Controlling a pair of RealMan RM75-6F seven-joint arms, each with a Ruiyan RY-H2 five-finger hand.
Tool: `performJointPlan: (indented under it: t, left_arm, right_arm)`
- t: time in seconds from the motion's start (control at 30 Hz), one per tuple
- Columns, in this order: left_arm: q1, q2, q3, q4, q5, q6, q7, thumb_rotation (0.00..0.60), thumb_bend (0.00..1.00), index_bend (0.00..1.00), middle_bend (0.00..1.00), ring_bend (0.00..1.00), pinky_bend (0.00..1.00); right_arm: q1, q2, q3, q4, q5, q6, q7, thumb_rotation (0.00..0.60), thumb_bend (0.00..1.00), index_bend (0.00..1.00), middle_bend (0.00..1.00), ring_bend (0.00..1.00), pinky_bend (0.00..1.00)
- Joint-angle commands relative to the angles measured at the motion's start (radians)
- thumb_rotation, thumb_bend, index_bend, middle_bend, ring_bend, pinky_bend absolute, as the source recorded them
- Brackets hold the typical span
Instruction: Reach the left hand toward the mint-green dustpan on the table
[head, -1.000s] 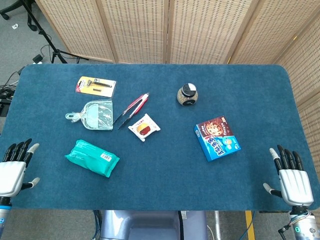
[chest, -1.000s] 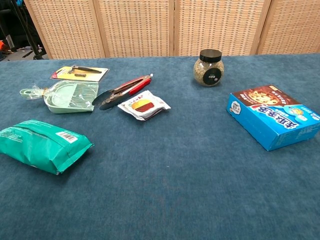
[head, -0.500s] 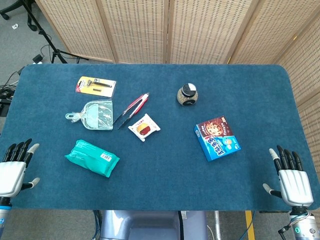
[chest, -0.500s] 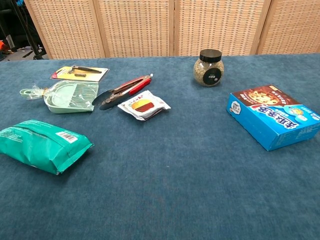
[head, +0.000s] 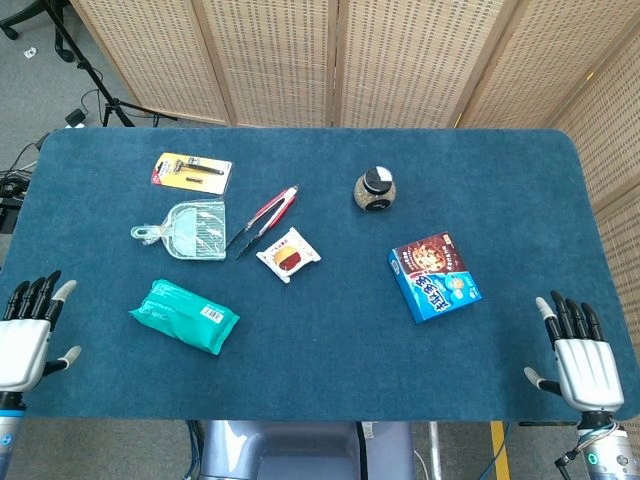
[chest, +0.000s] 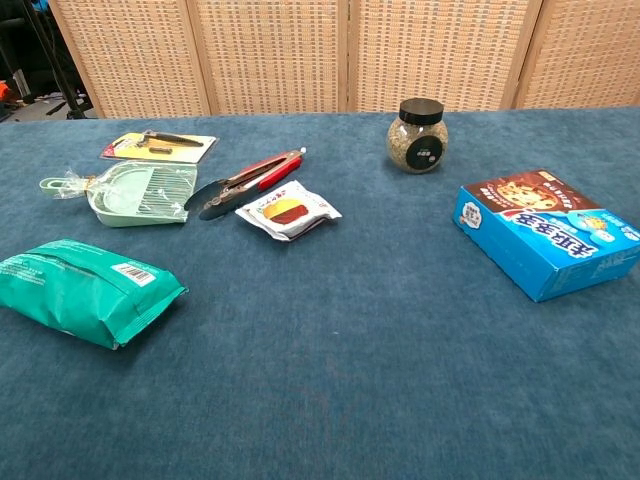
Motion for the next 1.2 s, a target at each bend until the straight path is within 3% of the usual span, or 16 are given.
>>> performJointPlan:
  t: [0.03,0.13,0.2,0.27,0.37,0.43,0.63,0.77,0.87,1.07,1.2]
  left_arm:
    - [0.005,-0.029,-0.025,0.035,0.014,0.042,-0.012,0.600,0.19,0.00,0.00,0.00,0.00]
    - [-0.002,-0.044,-0.053,0.058,0.009,0.063,-0.024,0.600,0.22,0.00,0.01,0.06,0.11]
    - [-0.015,-0.038,-0.067,0.060,0.004,0.053,-0.031,0.600,0.25,0.00,0.12,0.21,0.22]
    - [-0.029,-0.027,-0.071,0.057,0.003,0.030,-0.043,0.600,0.31,0.00,0.32,0.40,0.34]
    - [-0.062,0.006,-0.072,0.044,-0.005,-0.040,-0.080,0.600,0.42,0.00,0.51,0.57,0.43]
    - [-0.082,0.033,-0.073,0.030,-0.019,-0.088,-0.094,0.600,0.47,0.00,0.58,0.62,0.46]
    - [-0.160,0.137,-0.092,-0.023,-0.075,-0.251,-0.130,0.600,0.54,0.00,0.64,0.68,0.50]
    - [-0.239,0.229,-0.123,-0.061,-0.148,-0.405,-0.174,0.600,0.59,0.00,0.67,0.70,0.52]
    - [-0.326,0.307,-0.147,-0.080,-0.230,-0.579,-0.198,0.600,0.61,0.00,0.67,0.72,0.54]
    - [-0.453,0.381,-0.156,-0.081,-0.335,-0.838,-0.231,0.600,0.61,0.00,0.68,0.74,0.55]
    - [-0.543,0.384,-0.148,-0.034,-0.398,-0.995,-0.235,0.600,0.61,0.00,0.68,0.74,0.56]
  right_arm:
    - [0.001,-0.001,-0.001,-0.001,-0.001,-0.002,-0.002,0.600,0.00,0.00,0.00,0.00,0.00]
    - [0.003,-0.003,-0.001,0.000,-0.001,-0.004,-0.006,0.600,0.00,0.00,0.00,0.00,0.00]
    - [0.003,-0.005,-0.001,0.000,-0.001,-0.005,-0.008,0.600,0.00,0.00,0.00,0.00,0.00]
    - [0.004,-0.006,-0.001,0.000,0.000,-0.005,-0.009,0.600,0.00,0.00,0.00,0.00,0.00]
    - [0.004,-0.006,-0.002,-0.001,0.000,-0.006,-0.010,0.600,0.00,0.00,0.00,0.00,0.00]
    - [0.004,-0.007,-0.002,-0.001,-0.001,-0.006,-0.011,0.600,0.00,0.00,0.00,0.00,0.00]
    - [0.005,-0.007,-0.003,-0.001,-0.002,-0.008,-0.009,0.600,0.00,0.00,0.00,0.00,0.00]
    - [0.006,-0.006,-0.004,-0.002,-0.002,-0.009,-0.008,0.600,0.00,0.00,0.00,0.00,0.00]
    - [0.007,-0.007,-0.005,-0.002,-0.002,-0.013,-0.010,0.600,0.00,0.00,0.00,0.00,0.00]
    - [0.008,-0.011,-0.003,-0.004,0.004,-0.013,-0.021,0.600,0.00,0.00,0.00,0.00,0.00]
    - [0.008,-0.010,-0.006,-0.004,0.001,-0.015,-0.021,0.600,0.00,0.00,0.00,0.00,0.00]
